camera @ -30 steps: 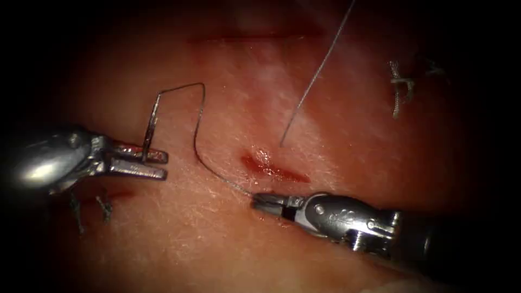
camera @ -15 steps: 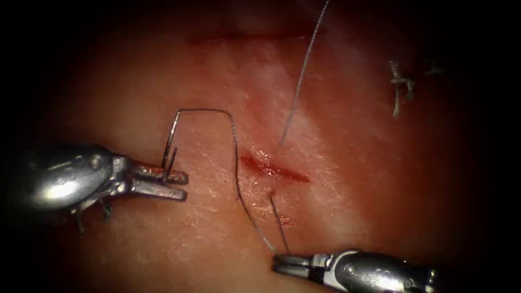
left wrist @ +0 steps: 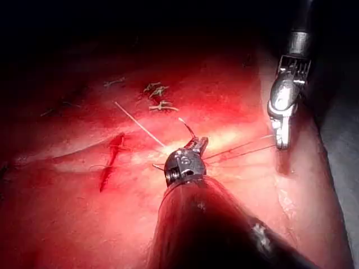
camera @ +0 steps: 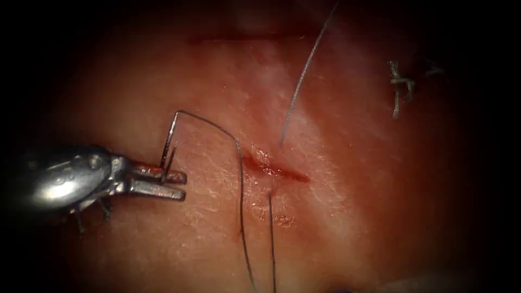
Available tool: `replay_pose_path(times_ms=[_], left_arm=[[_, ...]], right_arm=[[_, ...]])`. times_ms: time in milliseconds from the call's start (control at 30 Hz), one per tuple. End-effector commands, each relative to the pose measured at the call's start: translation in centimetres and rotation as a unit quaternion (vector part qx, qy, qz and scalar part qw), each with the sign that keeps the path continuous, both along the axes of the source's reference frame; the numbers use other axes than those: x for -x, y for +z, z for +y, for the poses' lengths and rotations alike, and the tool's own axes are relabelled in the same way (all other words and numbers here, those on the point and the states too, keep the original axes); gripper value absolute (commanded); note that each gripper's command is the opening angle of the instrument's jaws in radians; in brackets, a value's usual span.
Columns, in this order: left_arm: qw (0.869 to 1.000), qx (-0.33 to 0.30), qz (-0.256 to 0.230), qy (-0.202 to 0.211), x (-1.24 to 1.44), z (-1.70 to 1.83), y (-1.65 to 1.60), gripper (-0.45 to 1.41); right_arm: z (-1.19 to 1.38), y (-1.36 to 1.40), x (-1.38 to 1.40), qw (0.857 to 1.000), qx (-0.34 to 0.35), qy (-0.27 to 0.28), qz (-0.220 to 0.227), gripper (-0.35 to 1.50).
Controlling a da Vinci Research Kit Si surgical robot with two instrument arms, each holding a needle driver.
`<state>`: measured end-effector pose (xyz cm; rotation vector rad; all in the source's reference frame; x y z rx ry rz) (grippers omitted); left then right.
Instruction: Wound Closure
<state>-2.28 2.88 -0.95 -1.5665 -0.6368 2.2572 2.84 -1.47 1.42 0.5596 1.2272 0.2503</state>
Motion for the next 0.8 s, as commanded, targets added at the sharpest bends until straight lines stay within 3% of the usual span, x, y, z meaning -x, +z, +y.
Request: replay_pose_path(times_ms=[33,100,133,167,200,233,267,367,533,800], left_arm=[[1.0,0.0,-0.001,0.001,0.05,0.01,0.05,-0.45],[1.0,0.0,-0.001,0.001,0.03,0.02,0.05,-0.45],[1.0,0.0,-0.002,0.002,0.02,0.02,0.04,-0.45],[1.0,-0.002,-0.004,0.004,-0.01,0.03,0.03,-0.45],[1.0,-0.001,-0.003,0.003,-0.04,0.05,0.02,-0.45],[1.0,-0.001,-0.001,0.002,-0.07,0.06,0.01,-0.45],[1.0,-0.001,0.001,-0.001,-0.12,0.09,-0.01,-0.45],[1.0,-0.001,0.005,-0.005,-0.24,0.15,-0.06,-0.45],[1.0,-0.001,0.009,-0.008,-0.34,0.19,-0.1,-0.45],[1.0,-0.001,0.009,-0.01,-0.33,0.19,-0.1,-0.45]], right_arm=[[-0.05,-0.02,-0.11,1.0,0.0,0.002,0.006,-0.35],[0.0,-0.03,-0.13,1.0,0.003,0.02,0.007,-0.35],[0.04,-0.02,-0.14,0.999,0.01,0.036,0.007,-0.06],[0.08,-0.01,-0.13,0.999,0.018,0.05,0.006,0.44],[0.12,0.01,-0.12,0.998,0.02,0.063,0.001,0.83],[0.16,0.02,-0.11,0.997,0.03,0.073,-0.001,1.09],[0.22,0.04,-0.08,0.996,0.036,0.081,-0.005,1.2],[0.33,0.1,0.02,0.994,0.042,0.096,-0.015,1.31],[0.46,0.23,0.18,0.99,0.073,0.112,-0.033,1.31],[0.65,0.5,0.14,0.979,0.133,0.135,-0.079,1.35]])
